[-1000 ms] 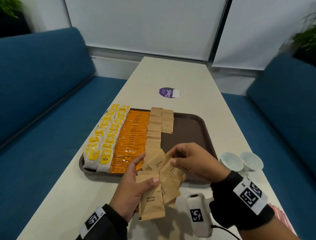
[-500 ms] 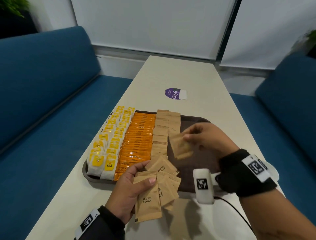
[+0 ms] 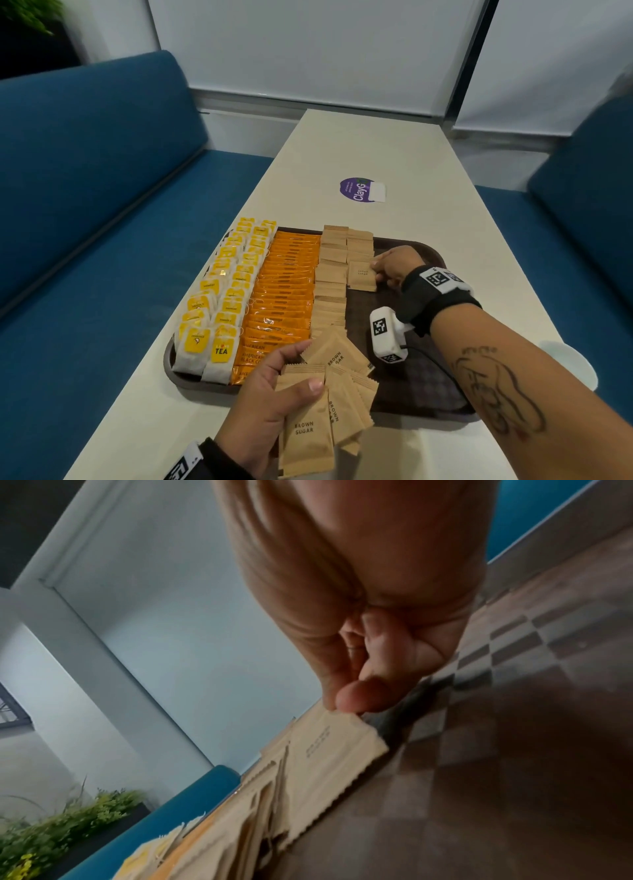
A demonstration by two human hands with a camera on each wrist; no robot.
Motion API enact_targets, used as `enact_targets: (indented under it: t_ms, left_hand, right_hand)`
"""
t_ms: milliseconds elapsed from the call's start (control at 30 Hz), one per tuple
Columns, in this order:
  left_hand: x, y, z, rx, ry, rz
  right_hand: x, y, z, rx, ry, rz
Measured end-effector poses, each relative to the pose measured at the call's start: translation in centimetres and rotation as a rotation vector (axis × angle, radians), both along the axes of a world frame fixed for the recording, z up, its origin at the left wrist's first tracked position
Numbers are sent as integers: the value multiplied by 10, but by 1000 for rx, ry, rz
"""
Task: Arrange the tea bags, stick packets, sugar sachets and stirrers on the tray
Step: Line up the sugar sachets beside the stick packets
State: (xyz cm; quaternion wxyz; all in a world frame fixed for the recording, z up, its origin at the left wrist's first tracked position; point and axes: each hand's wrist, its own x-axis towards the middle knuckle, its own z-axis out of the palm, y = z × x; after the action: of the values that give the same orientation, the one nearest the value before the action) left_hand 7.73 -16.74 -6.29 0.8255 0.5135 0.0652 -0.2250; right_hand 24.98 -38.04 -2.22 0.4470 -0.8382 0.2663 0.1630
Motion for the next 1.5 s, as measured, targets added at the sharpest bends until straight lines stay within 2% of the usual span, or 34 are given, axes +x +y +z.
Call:
enact_targets:
  t_ms: [200, 333, 433, 567, 700, 933, 1133, 1333, 1500]
  left_hand:
    - [-3, 0, 2, -28, -10, -3]
    - [-6, -1, 6, -34, -27, -21]
    - [-10, -4, 8, -25, -47, -16]
    - [-16, -7, 10, 3, -83, -2]
    - [-23, -14, 10, 1, -104, 4]
    - [-34, -25, 11, -17, -92, 1]
    - [-34, -20, 10, -4, -56, 24]
    - [-26, -12, 11, -5, -15, 32]
    - [-19, -9, 11, -9, 3, 41]
  right_hand:
    - [2, 2, 0, -8, 21, -23]
    - [-19, -5, 12, 34, -214, -32]
    - [-56, -9, 26, 98, -271, 188]
    - [-112, -7, 42, 171, -153, 498]
    - [-152, -3, 39, 307, -95, 586]
    - [-171, -2, 25, 326, -114, 469]
    - [-161, -10, 31, 302, -194, 380]
    - [-113, -15, 34, 288, -206, 86]
    - [-61, -12, 14, 257, -50, -111]
